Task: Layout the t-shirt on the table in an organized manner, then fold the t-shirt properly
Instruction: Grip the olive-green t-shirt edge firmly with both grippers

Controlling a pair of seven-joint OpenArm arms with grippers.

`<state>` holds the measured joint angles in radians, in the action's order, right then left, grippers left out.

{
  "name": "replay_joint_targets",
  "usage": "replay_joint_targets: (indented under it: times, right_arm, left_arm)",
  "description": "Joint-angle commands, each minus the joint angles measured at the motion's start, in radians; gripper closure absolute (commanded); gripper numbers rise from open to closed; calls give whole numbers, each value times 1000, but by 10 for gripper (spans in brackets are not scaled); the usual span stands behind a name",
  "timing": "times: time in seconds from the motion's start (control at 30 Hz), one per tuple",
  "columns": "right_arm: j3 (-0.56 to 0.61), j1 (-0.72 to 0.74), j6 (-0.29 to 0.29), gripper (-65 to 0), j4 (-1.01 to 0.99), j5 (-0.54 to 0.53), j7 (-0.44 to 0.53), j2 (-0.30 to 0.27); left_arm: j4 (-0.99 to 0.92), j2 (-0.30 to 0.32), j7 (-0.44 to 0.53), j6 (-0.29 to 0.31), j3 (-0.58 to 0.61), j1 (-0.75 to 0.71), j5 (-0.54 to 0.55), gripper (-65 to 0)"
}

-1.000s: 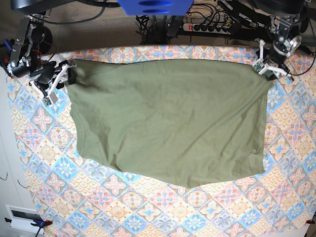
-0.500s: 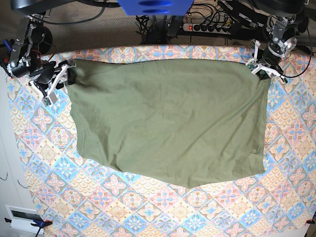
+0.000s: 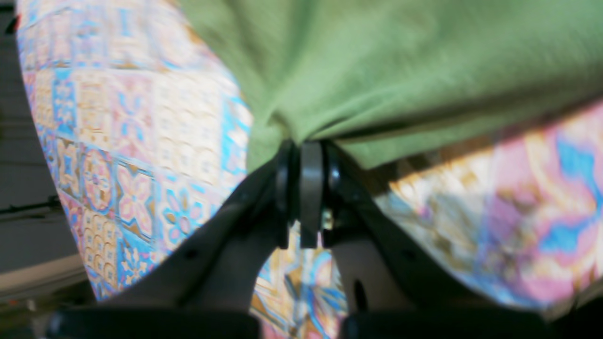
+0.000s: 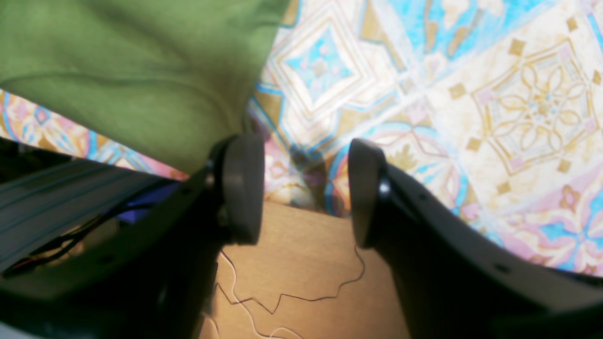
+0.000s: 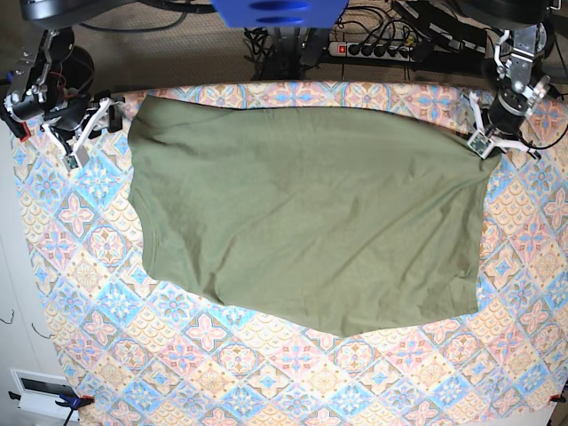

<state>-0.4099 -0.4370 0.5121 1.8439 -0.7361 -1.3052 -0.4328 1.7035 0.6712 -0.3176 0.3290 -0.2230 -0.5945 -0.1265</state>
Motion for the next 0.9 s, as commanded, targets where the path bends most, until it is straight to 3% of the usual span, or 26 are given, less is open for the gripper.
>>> replay_joint_targets:
  times: [0.0, 0.3, 0.87]
  right_arm:
    - [-4, 4, 3, -279, 33, -12, 11, -18]
    - [113, 5, 3, -278, 56, -12, 14, 7]
    - [121, 34, 3, -278, -16, -12, 31, 9]
  left_arm:
    - [11, 18, 5, -12, -16, 2, 17, 0]
    - [10, 15, 5, -12, -13, 2, 31, 0]
    - [10, 14, 7, -12, -11, 2, 32, 0]
